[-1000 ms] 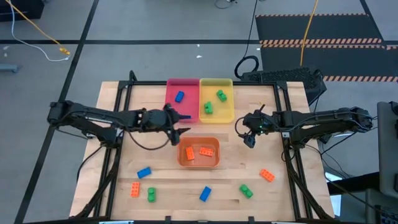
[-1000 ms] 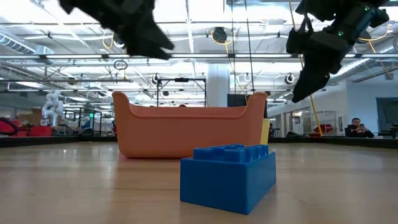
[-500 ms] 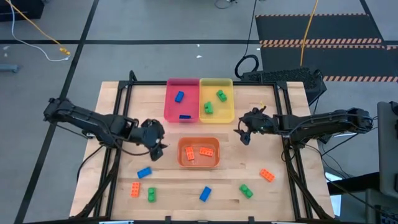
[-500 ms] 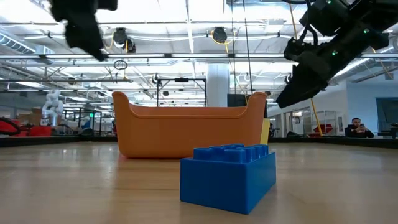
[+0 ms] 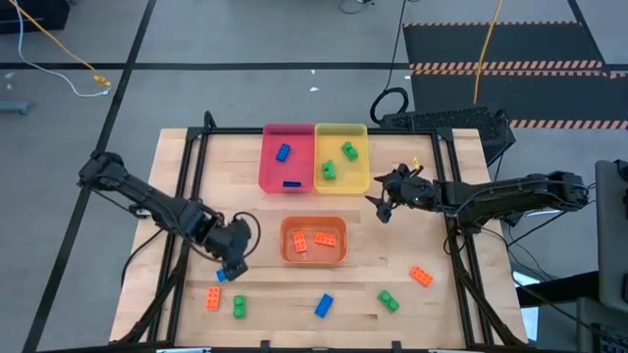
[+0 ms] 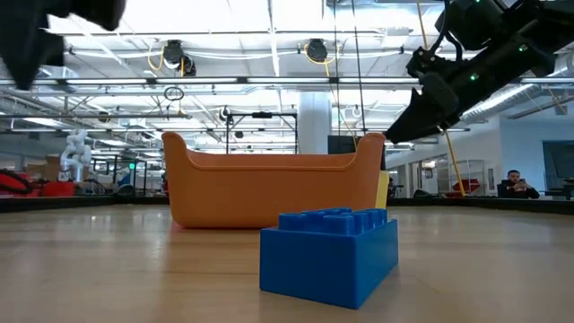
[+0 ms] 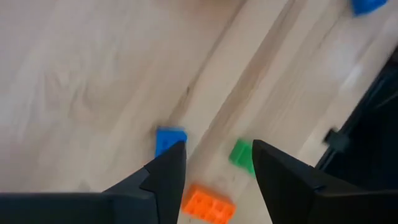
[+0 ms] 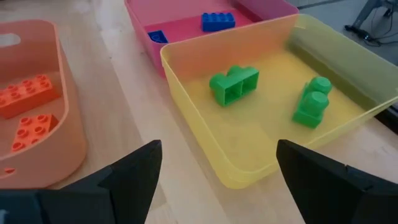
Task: Sort & place blocks by color
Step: Put the blue game piece into the red bin
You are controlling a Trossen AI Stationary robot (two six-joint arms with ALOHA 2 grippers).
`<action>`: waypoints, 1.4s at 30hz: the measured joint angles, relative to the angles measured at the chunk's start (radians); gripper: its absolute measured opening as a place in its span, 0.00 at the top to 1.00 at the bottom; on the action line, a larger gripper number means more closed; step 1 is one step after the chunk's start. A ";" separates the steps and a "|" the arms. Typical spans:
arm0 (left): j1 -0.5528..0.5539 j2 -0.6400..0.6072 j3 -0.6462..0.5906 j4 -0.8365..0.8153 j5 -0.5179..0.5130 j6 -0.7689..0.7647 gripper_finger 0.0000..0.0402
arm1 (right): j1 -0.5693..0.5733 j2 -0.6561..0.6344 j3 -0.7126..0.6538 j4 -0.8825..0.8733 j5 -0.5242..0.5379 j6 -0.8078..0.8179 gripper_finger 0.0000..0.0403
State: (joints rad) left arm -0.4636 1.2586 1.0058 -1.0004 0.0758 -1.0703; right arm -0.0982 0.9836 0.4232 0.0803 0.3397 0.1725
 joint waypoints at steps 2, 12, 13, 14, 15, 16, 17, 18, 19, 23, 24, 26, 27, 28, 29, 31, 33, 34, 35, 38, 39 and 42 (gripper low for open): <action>-0.035 0.019 0.000 -0.020 0.000 -0.036 0.55 | 0.000 0.000 0.000 0.000 0.000 -0.010 0.23; -0.136 0.117 0.000 0.014 -0.061 -0.062 0.56 | 0.007 0.000 0.000 0.002 -0.002 0.032 0.23; -0.136 0.123 0.000 0.015 -0.066 -0.039 0.56 | 0.012 0.000 0.000 -0.002 -0.003 0.040 0.23; -0.135 0.129 0.000 0.015 -0.068 -0.030 0.56 | 0.017 0.000 0.000 -0.010 -0.004 0.047 0.23; -0.134 0.136 0.000 0.013 -0.068 -0.029 0.56 | 0.023 0.000 0.000 -0.018 -0.004 0.052 0.23; -0.132 0.146 0.000 0.004 -0.068 -0.032 0.56 | 0.029 0.000 0.000 -0.022 -0.004 0.058 0.23; -0.132 0.157 0.000 -0.015 -0.068 -0.041 0.56 | 0.034 0.000 0.000 -0.024 -0.004 0.063 0.23; -0.132 0.167 0.000 -0.040 -0.065 -0.050 0.56 | 0.039 0.000 0.000 -0.024 -0.004 0.068 0.23; -0.132 0.177 0.000 -0.059 -0.057 -0.050 0.55 | 0.042 0.000 0.000 -0.024 -0.004 0.069 0.23; -0.142 0.228 -0.007 -0.117 -0.048 -0.059 0.47 | 0.048 0.000 0.000 -0.024 -0.003 0.069 0.23; -0.142 0.240 -0.011 -0.115 -0.039 -0.062 0.44 | 0.048 0.000 0.000 -0.024 -0.003 0.070 0.23; -0.141 0.261 -0.025 -0.098 -0.014 -0.062 0.39 | 0.048 0.000 0.000 -0.025 -0.003 0.069 0.23; -0.141 0.270 -0.031 -0.087 0.000 -0.063 0.36 | 0.048 0.000 0.000 -0.025 -0.003 0.069 0.23; -0.140 0.277 -0.038 -0.071 0.018 -0.065 0.34 | 0.048 0.000 0.000 -0.025 -0.003 0.069 0.23; -0.140 0.281 -0.047 -0.045 0.034 -0.065 0.32 | 0.048 0.000 0.000 -0.025 -0.003 0.069 0.23; -0.141 0.282 -0.068 0.011 0.055 -0.065 0.27 | 0.048 0.000 0.000 -0.025 -0.003 0.069 0.23; -0.141 0.282 -0.087 0.050 0.056 -0.067 0.24 | 0.048 0.000 0.000 -0.025 -0.003 0.067 0.23; -0.141 0.282 -0.095 0.059 0.056 -0.068 0.22 | 0.048 0.000 0.000 -0.025 -0.003 0.066 0.23; -0.141 0.282 -0.105 0.059 0.056 -0.069 0.20 | 0.048 0.000 0.000 -0.024 -0.002 0.066 0.23; -0.141 0.281 -0.143 0.062 0.056 -0.077 0.17 | 0.048 0.000 0.000 -0.024 -0.002 0.066 0.24; -0.141 0.282 -0.158 0.064 0.056 -0.080 0.16 | 0.048 0.000 0.000 -0.024 -0.002 0.064 0.24; -0.141 0.282 -0.200 0.084 0.058 -0.091 0.16 | 0.048 0.000 0.000 -0.024 -0.002 0.056 0.24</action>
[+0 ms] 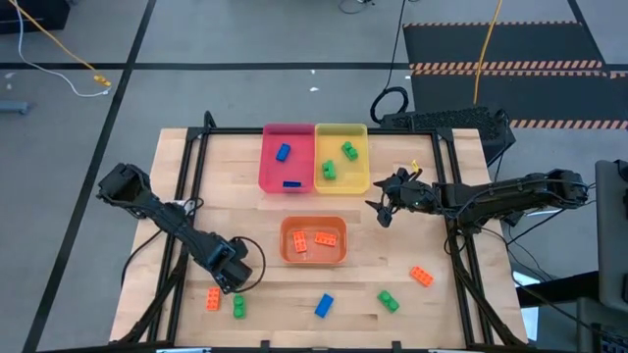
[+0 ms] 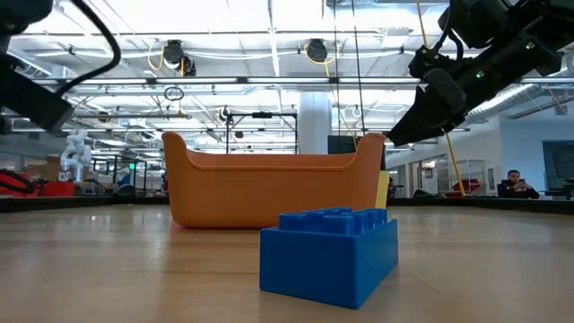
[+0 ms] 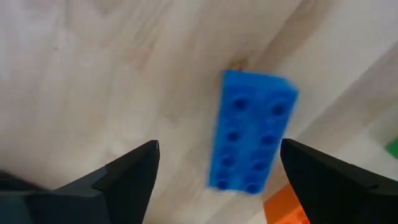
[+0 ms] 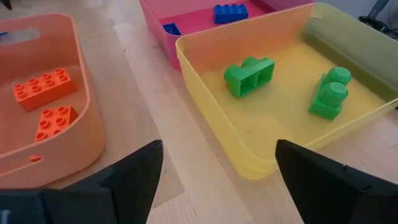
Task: Sort & place blocks by color
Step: Put the blue game piece into the red bin
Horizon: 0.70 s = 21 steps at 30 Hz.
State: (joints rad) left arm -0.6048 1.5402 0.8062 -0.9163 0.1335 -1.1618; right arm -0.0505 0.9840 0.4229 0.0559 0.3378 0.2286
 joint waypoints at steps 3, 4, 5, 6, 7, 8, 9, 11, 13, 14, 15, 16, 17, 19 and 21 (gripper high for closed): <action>0.000 0.000 -0.039 0.130 0.001 -0.002 0.17 | 0.000 0.000 0.000 0.000 0.000 -0.002 0.25; 0.000 0.000 -0.051 0.170 0.001 -0.003 0.17 | 0.000 0.000 0.000 -0.001 0.000 -0.001 0.25; 0.000 -0.004 -0.065 0.194 0.001 -0.007 0.18 | 0.000 0.000 0.000 0.000 0.000 -0.001 0.25; 0.000 -0.006 -0.077 0.208 0.000 -0.012 0.19 | 0.000 0.000 0.000 -0.001 0.000 -0.001 0.25; 0.000 -0.007 -0.084 0.211 -0.006 -0.020 0.21 | 0.000 0.000 0.000 -0.001 0.000 -0.001 0.25; 0.000 -0.007 -0.089 0.202 -0.011 -0.027 0.22 | 0.000 0.000 0.000 -0.004 0.000 -0.001 0.25; 0.000 -0.006 -0.089 0.181 -0.018 -0.030 0.24 | 0.000 0.000 0.000 -0.005 -0.001 -0.001 0.25; 0.000 -0.005 -0.090 0.145 -0.027 -0.027 0.29 | 0.000 0.000 0.000 -0.014 -0.001 -0.001 0.25; 0.000 -0.005 -0.090 0.135 -0.028 -0.010 0.36 | 0.000 0.000 0.000 -0.032 -0.002 0.010 0.25; 0.005 -0.005 -0.090 0.134 -0.028 -0.001 0.40 | 0.000 0.000 0.000 -0.040 -0.002 0.017 0.25; 0.012 -0.004 -0.091 0.136 -0.028 0.007 0.44 | 0.000 0.000 0.000 -0.046 -0.002 0.020 0.25; 0.021 -0.004 -0.091 0.137 -0.024 0.014 0.49 | 0.000 0.000 0.000 -0.052 -0.002 0.022 0.25; 0.032 -0.005 -0.090 0.135 -0.020 0.019 0.55 | 0.002 0.000 0.000 -0.055 -0.002 0.027 0.25; 0.058 -0.005 -0.075 0.116 -0.014 0.047 0.65 | 0.005 0.000 0.000 -0.059 -0.002 0.032 0.25; 0.094 0.000 -0.047 0.084 -0.018 0.088 0.65 | 0.010 0.000 0.000 -0.059 -0.002 0.032 0.25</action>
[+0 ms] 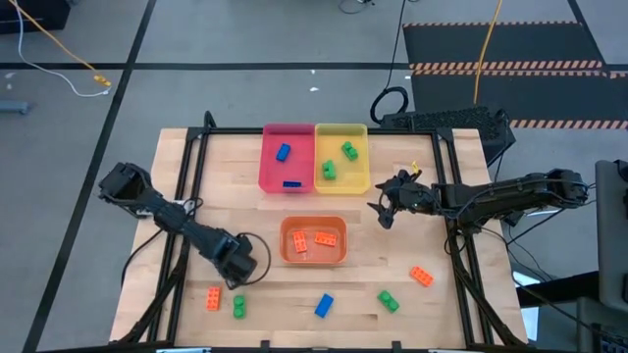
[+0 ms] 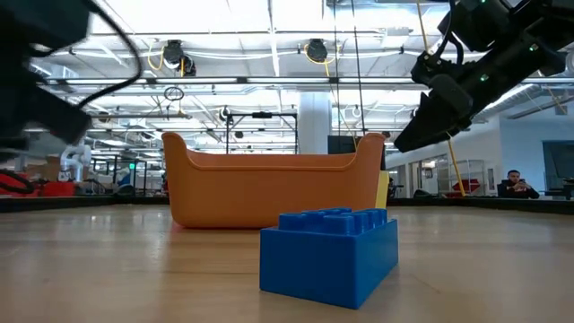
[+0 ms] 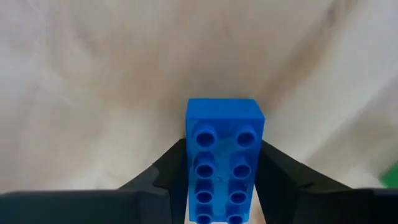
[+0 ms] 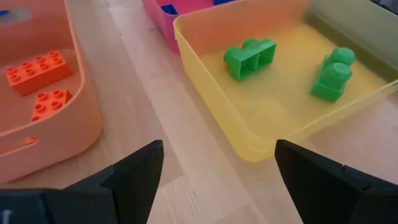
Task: Sort & place blocks by color
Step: Put the blue game piece into the red bin
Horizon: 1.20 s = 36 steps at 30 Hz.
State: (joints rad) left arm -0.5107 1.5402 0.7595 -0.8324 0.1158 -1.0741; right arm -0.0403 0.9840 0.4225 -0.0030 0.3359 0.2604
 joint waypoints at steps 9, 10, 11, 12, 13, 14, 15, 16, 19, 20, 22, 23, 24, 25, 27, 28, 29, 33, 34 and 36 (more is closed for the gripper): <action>0.236 -0.001 0.260 -0.254 -0.231 0.290 0.65 | 0.004 0.000 0.000 -0.002 0.003 -0.006 0.25; 0.268 -0.001 0.297 -0.290 -0.284 0.326 0.65 | 0.007 0.000 0.000 -0.003 0.003 0.005 0.25; 0.302 -0.002 0.331 -0.317 -0.339 0.359 0.65 | 0.011 0.000 0.000 -0.007 0.003 0.012 0.25; 0.338 -0.002 0.364 -0.331 -0.393 0.393 0.65 | 0.014 0.000 0.000 -0.010 0.003 0.014 0.25; 0.378 -0.002 0.393 -0.325 -0.445 0.428 0.65 | 0.016 0.000 0.000 -0.010 0.003 0.014 0.25; 0.421 -0.002 0.422 -0.302 -0.494 0.464 0.65 | 0.018 0.000 0.000 -0.010 0.003 0.015 0.25; 0.463 -0.002 0.446 -0.269 -0.527 0.506 0.65 | 0.017 0.000 0.000 -0.010 0.003 0.015 0.25; 0.507 -0.003 0.462 -0.229 -0.540 0.555 0.65 | 0.016 0.000 0.000 -0.010 0.004 0.013 0.25; 0.636 -0.003 0.490 -0.071 -0.517 0.694 0.65 | 0.009 0.000 0.000 -0.009 0.005 -0.011 0.25; 0.679 -0.003 0.495 -0.036 -0.501 0.728 0.65 | 0.005 0.000 0.000 -0.009 0.005 -0.013 0.25; 0.763 -0.003 0.497 0.011 -0.469 0.776 0.65 | -0.002 0.000 0.000 -0.012 0.006 -0.012 0.25; 0.805 -0.003 0.496 0.035 -0.454 0.793 0.65 | -0.005 0.000 0.000 -0.013 0.006 -0.012 0.25; 0.842 -0.002 0.494 0.056 -0.442 0.808 0.65 | -0.010 0.000 0.000 -0.014 0.006 -0.017 0.25; 0.878 0.000 0.493 0.067 -0.435 0.820 0.65 | -0.015 0.000 0.000 -0.016 0.006 -0.022 0.25; 0.940 0.015 0.493 0.092 -0.430 0.827 0.65 | -0.028 0.000 0.000 -0.022 0.006 -0.033 0.25; 0.968 0.025 0.493 0.103 -0.416 0.830 0.65 | -0.034 0.000 0.000 -0.022 0.007 -0.035 0.25; 0.991 0.037 0.492 0.109 -0.396 0.832 0.65 | -0.041 0.000 0.000 -0.020 0.008 -0.033 0.25; 1.037 0.095 0.492 0.145 -0.321 0.827 0.65 | -0.055 0.000 0.000 -0.022 0.006 -0.022 0.25; 1.037 0.112 0.492 0.149 -0.312 0.829 0.65 | -0.055 0.000 0.000 -0.025 0.007 -0.022 0.25; 1.032 0.141 0.492 0.168 -0.303 0.829 0.58 | -0.055 0.000 0.000 -0.025 0.007 -0.029 0.25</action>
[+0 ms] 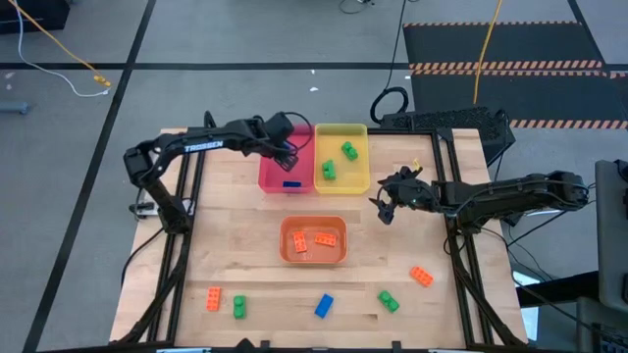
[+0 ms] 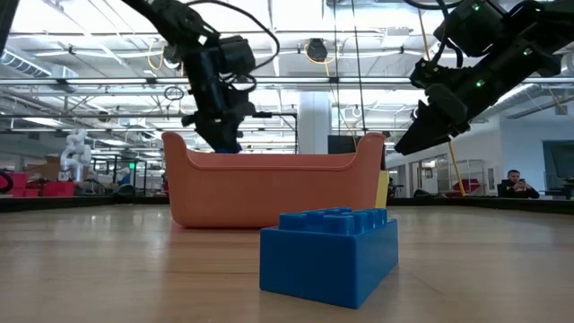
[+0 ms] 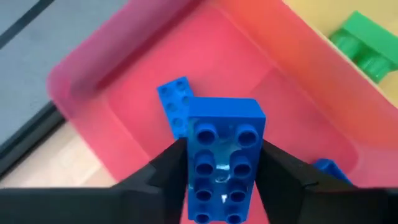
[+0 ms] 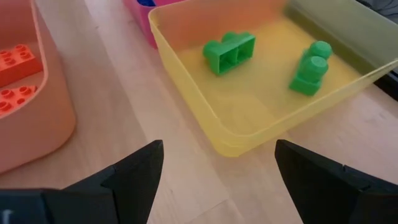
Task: Sort & place blocks by color
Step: Put the blue game piece into the red bin, then put the orange game piece into the orange bin
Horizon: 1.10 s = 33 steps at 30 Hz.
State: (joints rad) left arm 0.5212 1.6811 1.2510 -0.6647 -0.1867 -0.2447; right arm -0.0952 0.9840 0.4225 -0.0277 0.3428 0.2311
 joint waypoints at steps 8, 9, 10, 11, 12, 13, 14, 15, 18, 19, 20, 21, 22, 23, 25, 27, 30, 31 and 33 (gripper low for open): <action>-0.013 0.032 0.000 0.034 0.007 0.015 0.10 | -0.028 0.000 0.000 0.007 0.000 -0.032 0.25; -0.012 0.032 0.004 0.033 0.007 0.015 0.08 | -0.033 0.000 0.000 0.009 0.000 -0.034 0.25; -0.012 0.030 0.011 0.022 0.007 0.015 0.06 | -0.037 0.000 0.000 0.009 0.000 -0.034 0.25; -0.011 0.029 0.021 0.008 0.006 0.015 0.05 | -0.041 0.000 0.000 0.008 0.000 -0.034 0.25; -0.012 0.027 0.039 -0.009 0.006 0.015 0.05 | -0.043 0.000 0.000 0.008 -0.002 -0.034 0.25; -0.012 0.027 0.062 -0.031 0.006 0.015 0.06 | -0.044 0.000 0.000 0.008 -0.002 -0.034 0.25; -0.016 0.027 0.091 -0.068 0.005 0.014 0.07 | -0.044 0.000 0.000 0.006 -0.002 -0.034 0.25; -0.020 0.027 0.123 -0.120 0.005 0.014 0.09 | -0.044 0.000 0.000 0.002 -0.003 -0.034 0.25; -0.051 0.027 0.228 -0.295 0.003 0.014 0.15 | -0.043 0.000 -0.009 0.001 -0.003 -0.034 0.25; -0.069 0.025 0.262 -0.346 0.003 0.014 0.17 | -0.043 0.000 -0.020 0.011 -0.003 -0.034 0.25; -0.090 0.025 0.289 -0.395 0.003 0.014 0.20 | -0.043 0.000 -0.035 0.022 -0.003 -0.034 0.25; -0.113 0.020 0.308 -0.428 0.003 0.014 0.22 | -0.043 0.000 -0.051 0.040 -0.003 -0.034 0.25; -0.136 0.008 0.315 -0.439 0.003 0.014 0.24 | -0.043 0.000 -0.068 0.061 -0.003 -0.034 0.25; -0.163 -0.004 0.314 -0.432 -0.002 0.014 0.26 | -0.043 0.000 -0.080 0.081 -0.003 -0.032 0.25; -0.221 -0.037 0.284 -0.354 -0.031 0.014 0.30 | -0.043 -0.001 -0.089 0.099 -0.003 -0.014 0.25; -0.277 -0.067 0.219 -0.236 -0.052 0.025 0.32 | -0.040 -0.011 -0.090 0.109 -0.003 -0.011 0.25; -0.337 -0.127 0.084 0.005 -0.050 0.034 0.34 | -0.020 -0.039 -0.090 0.115 -0.004 -0.006 0.25; -0.350 -0.151 0.037 0.080 -0.050 0.033 0.35 | -0.013 -0.051 -0.090 0.117 -0.004 -0.003 0.25; -0.369 -0.203 -0.064 0.210 -0.050 0.028 0.35 | 0.004 -0.080 -0.090 0.114 -0.004 0.007 0.25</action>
State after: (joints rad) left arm 0.1524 1.4782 1.1874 -0.4552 -0.2369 -0.2164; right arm -0.0915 0.9043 0.3328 0.0862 0.3392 0.2383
